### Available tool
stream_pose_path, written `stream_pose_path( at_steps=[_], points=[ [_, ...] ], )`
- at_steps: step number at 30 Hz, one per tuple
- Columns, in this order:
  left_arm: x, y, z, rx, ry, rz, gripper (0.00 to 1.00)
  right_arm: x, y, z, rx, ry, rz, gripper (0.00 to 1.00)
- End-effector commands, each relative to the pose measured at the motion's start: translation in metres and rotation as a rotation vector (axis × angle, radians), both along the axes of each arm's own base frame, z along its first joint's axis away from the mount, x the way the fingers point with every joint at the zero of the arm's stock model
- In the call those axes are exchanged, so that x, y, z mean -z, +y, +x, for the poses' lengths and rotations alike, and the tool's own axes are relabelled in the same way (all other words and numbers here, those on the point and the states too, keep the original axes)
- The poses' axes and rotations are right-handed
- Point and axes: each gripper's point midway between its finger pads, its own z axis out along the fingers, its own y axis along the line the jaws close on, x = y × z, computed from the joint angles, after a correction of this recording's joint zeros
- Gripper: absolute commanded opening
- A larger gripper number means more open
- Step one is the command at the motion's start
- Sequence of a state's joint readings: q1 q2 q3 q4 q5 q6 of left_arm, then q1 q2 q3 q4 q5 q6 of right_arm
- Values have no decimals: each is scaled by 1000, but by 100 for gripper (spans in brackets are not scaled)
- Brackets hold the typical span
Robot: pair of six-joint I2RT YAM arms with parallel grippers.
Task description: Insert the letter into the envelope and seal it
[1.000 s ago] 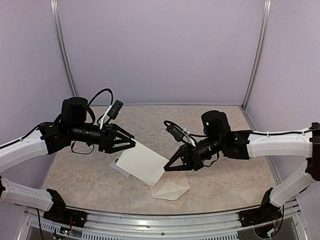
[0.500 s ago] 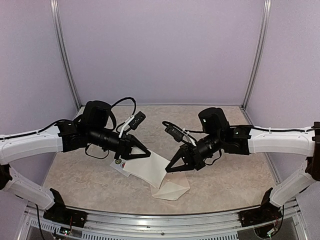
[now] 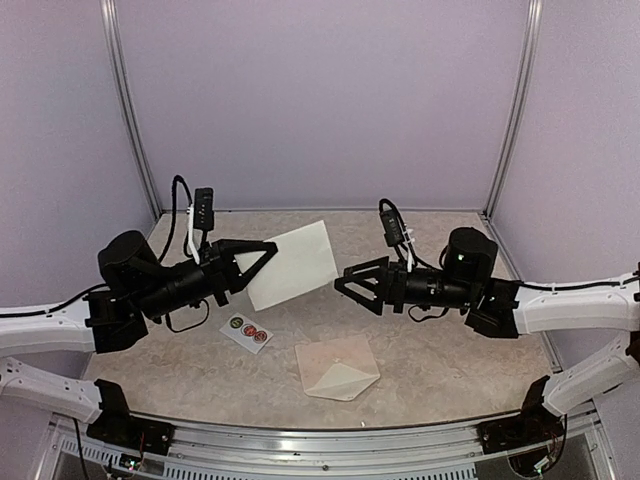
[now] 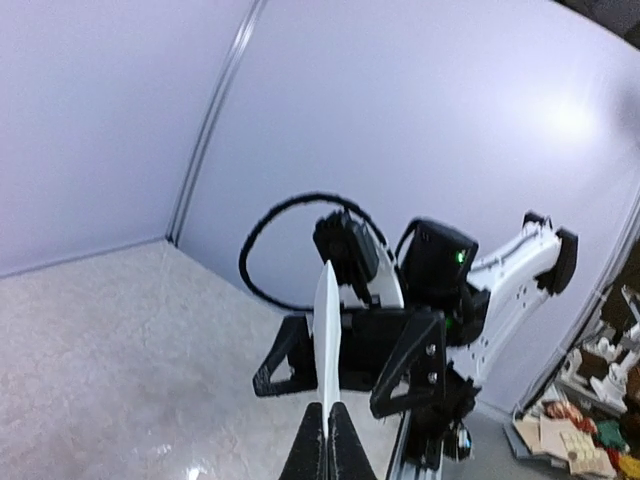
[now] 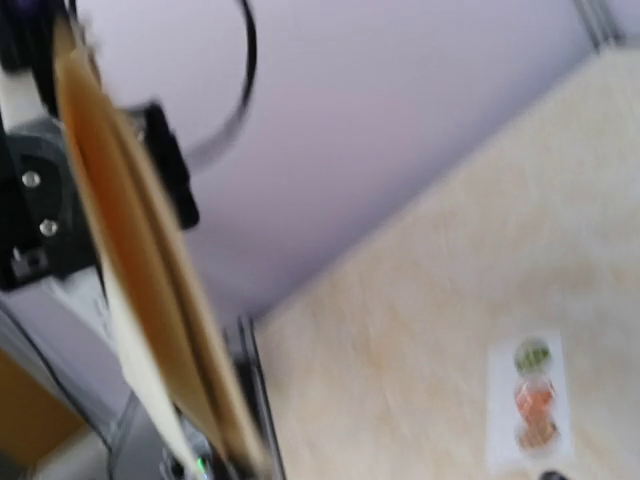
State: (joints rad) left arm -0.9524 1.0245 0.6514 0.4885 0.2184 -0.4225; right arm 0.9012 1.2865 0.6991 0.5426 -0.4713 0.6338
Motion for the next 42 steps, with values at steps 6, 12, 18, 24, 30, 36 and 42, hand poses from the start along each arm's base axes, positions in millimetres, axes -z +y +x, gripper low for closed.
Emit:
stream_pose_path(
  at_steps=[6, 12, 18, 24, 30, 36, 42],
  points=[
    [-76, 48, 13, -238, -65, -473, 0, -81, 43, -10, -97, -37, 409, 90],
    [-73, 41, 8, -212, -59, -480, 0, -102, 62, -18, -220, -54, 510, 80],
    [-66, 35, 9, -206, -53, -459, 0, -113, 70, -20, -260, -67, 541, 53],
    [-42, 17, 14, -193, -25, -344, 2, -114, 65, -14, -189, -91, 524, 0],
    [17, 4, 35, -248, 43, -59, 70, -73, 39, 33, 107, -49, 269, 0],
    [80, -26, 59, -195, 143, 128, 85, 2, -27, 79, 416, 51, -81, 0],
    [150, -97, 68, 37, 270, 261, 86, 33, -80, 82, 529, 113, -174, 0]
  ],
)
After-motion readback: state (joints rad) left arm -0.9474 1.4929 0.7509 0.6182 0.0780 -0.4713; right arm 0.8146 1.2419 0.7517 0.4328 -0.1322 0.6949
